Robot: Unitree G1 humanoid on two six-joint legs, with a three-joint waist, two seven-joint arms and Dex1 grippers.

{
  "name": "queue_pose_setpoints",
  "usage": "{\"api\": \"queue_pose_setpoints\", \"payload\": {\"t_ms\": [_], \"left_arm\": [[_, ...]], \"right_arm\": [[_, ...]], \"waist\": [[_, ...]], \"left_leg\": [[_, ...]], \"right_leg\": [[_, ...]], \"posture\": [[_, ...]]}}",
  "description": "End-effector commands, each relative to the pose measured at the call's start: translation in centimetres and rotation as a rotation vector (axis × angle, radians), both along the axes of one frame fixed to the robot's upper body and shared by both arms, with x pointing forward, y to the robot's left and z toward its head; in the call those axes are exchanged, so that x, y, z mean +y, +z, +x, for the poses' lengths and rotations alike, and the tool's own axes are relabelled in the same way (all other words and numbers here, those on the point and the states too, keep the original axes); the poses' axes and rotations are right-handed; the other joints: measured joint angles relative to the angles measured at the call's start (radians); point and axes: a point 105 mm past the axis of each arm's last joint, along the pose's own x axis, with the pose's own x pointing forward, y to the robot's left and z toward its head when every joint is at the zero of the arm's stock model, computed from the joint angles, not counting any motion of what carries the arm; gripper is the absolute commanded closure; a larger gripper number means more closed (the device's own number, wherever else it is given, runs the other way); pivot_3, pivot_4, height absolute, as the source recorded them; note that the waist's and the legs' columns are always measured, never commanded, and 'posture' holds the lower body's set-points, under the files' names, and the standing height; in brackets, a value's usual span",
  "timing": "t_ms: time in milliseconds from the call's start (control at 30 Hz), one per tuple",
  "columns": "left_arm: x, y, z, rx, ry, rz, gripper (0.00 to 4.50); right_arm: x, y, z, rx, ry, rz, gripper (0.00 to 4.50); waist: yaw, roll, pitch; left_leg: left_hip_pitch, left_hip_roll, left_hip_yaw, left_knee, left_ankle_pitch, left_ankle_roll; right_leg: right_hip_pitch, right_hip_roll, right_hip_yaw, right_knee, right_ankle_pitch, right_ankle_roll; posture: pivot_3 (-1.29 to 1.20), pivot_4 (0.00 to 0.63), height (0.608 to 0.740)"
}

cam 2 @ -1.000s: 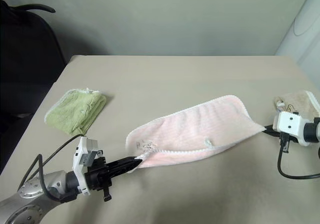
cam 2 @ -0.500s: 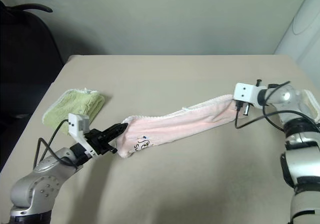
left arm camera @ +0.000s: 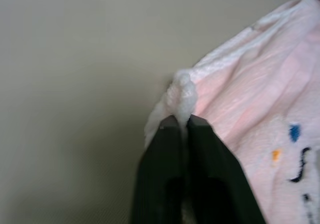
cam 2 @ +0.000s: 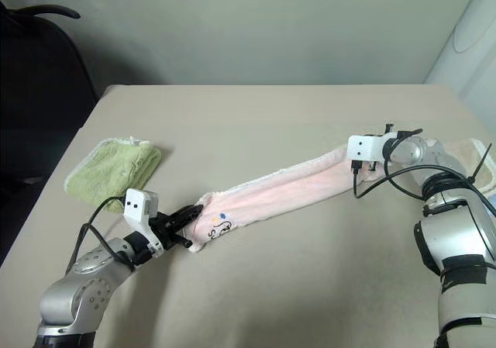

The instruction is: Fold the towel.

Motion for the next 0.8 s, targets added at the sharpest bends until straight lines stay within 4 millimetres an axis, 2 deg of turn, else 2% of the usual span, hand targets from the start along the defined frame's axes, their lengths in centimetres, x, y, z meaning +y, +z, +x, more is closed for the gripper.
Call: {"api": "queue_pose_setpoints", "payload": {"t_ms": [33,200,300,400,533,600,733,800], "left_arm": [[0.4,0.3,0.2,-0.025,0.016,0.003,3.07],[0.4,1.1,0.5,-0.067,0.043,0.014,1.35],[1.2,1.5,0.9,-0.091,0.099,0.004,1.34],[2.9,2.5,1.9,-0.132,0.232,0.014,1.34],[4.4,3.0,3.0,-0.139,0.346,0.014,1.34],[5.0,3.3,3.6,-0.145,0.400,0.034,1.34],[3.9,4.1,3.9,-0.170,0.346,0.013,1.34],[2.4,5.2,3.3,-0.210,0.236,0.005,1.34]], "right_arm": [[0.0,2.0,0.4,-0.086,0.017,-0.030,1.85],[-1.1,3.6,0.3,-0.183,0.009,-0.049,0.14],[-2.0,4.9,0.1,-0.229,-0.010,0.015,0.07],[-3.4,6.5,-0.5,-0.256,-0.066,0.243,0.07],[-4.8,6.7,-1.4,-0.212,-0.106,0.482,0.07],[-5.2,6.4,-2.1,-0.153,-0.116,0.662,0.07],[-5.2,4.8,-4.3,0.037,-0.141,0.985,0.07],[-5.2,4.0,-5.5,0.156,-0.208,1.241,0.07]], "waist": [[0.000,0.000,0.000],[0.001,0.000,0.000],[0.001,0.000,0.000],[0.002,0.000,0.000],[0.003,0.000,0.000],[0.004,-0.001,0.000],[0.008,-0.001,0.000],[0.008,-0.001,0.000]], "left_leg": [[0.000,0.000,0.000,0.000,0.000,0.000],[-0.001,0.000,0.000,0.000,0.000,0.000],[-0.001,0.000,0.000,-0.001,0.000,0.000],[-0.002,0.000,0.001,-0.001,0.000,0.000],[-0.002,0.000,0.001,-0.001,0.004,-0.007],[-0.001,0.000,0.001,-0.001,0.005,-0.007],[-0.002,0.000,0.002,-0.001,0.005,-0.009],[-0.002,0.000,0.003,-0.001,0.006,-0.009]], "right_leg": [[0.000,0.000,0.000,0.000,0.000,0.000],[-0.001,0.000,0.000,0.000,0.000,0.000],[-0.001,0.000,0.000,0.000,0.000,0.000],[-0.002,0.000,0.000,0.000,0.000,0.000],[-0.001,0.000,0.000,0.000,0.000,0.000],[-0.001,0.000,0.000,-0.001,0.000,0.000],[-0.001,0.001,0.001,-0.001,0.000,0.000],[-0.002,0.001,0.001,-0.001,0.000,0.000]], "posture": [[0.00,0.150,0.740],[0.00,0.150,0.740],[0.00,0.150,0.740],[0.00,0.150,0.740],[0.00,0.150,0.740],[0.00,0.150,0.740],[0.00,0.150,0.740],[0.00,0.150,0.740]]}}
